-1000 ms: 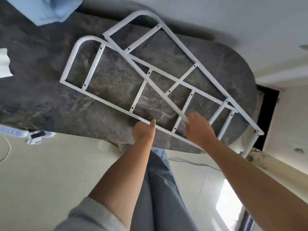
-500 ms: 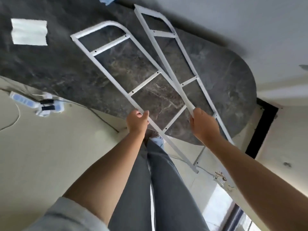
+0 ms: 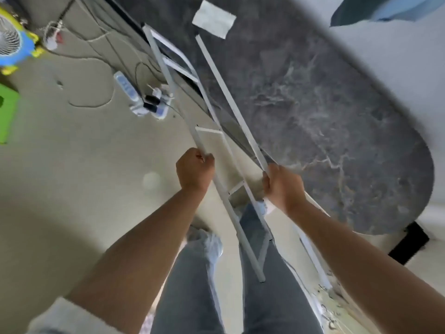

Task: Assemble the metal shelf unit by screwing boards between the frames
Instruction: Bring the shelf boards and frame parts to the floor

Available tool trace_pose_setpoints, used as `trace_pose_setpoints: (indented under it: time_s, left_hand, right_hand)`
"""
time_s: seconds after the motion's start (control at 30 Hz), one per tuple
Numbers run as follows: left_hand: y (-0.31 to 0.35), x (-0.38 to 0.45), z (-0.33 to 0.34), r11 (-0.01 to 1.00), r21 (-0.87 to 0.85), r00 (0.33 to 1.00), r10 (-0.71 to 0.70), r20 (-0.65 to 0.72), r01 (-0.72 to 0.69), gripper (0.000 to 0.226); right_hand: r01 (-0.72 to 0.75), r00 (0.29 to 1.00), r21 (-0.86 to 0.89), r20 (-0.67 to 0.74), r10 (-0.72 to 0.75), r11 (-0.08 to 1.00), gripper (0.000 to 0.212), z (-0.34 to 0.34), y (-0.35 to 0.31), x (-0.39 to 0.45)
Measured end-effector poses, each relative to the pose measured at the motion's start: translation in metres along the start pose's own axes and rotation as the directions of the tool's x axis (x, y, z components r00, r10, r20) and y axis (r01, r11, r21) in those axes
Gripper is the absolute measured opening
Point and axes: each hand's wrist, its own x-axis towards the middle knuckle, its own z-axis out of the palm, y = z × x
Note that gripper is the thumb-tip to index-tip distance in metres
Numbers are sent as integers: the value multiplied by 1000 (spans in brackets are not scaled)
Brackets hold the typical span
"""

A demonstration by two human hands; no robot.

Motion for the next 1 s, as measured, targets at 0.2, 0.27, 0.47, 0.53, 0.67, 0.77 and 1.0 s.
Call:
trace_pose_setpoints:
  time_s: [0.2, 0.27, 0.47, 0.53, 0.67, 0.77, 1.0]
  left_hand:
    - [-114, 3, -88, 962, -91, 960, -265, -95, 257, 24]
    - [-154, 5, -116, 922, -142, 924, -373, -87, 359, 15]
    - [-250, 17, -192, 818, -286, 824, -551, -134, 500, 14]
    - [-275, 27, -219, 791, -303, 796, -588, -142, 531, 22]
    - [-327, 58, -272, 729, -346, 740, -661, -127, 591, 31]
    - [-368, 86, -310, 678, -380, 690, -712, -130, 629, 31]
    - [-458, 141, -405, 525, -480, 550, -829, -102, 703, 31]
  right_hand:
    - [237, 970, -79, -39, -240, 968, 25, 14, -132, -4]
    - [325, 944, -127, -12, -329, 937, 26, 20, -179, -2]
    - [499, 866, -185, 104, -489, 846, 24, 48, -316, 12]
    - [556, 831, -203, 137, -539, 806, 21, 58, -360, 17]
    - [653, 757, -244, 199, -622, 717, 25, 73, -448, 38]
    - [721, 693, -247, 258, -673, 648, 25, 81, -518, 58]
    - [814, 578, -309, 356, -734, 492, 25, 104, -679, 94]
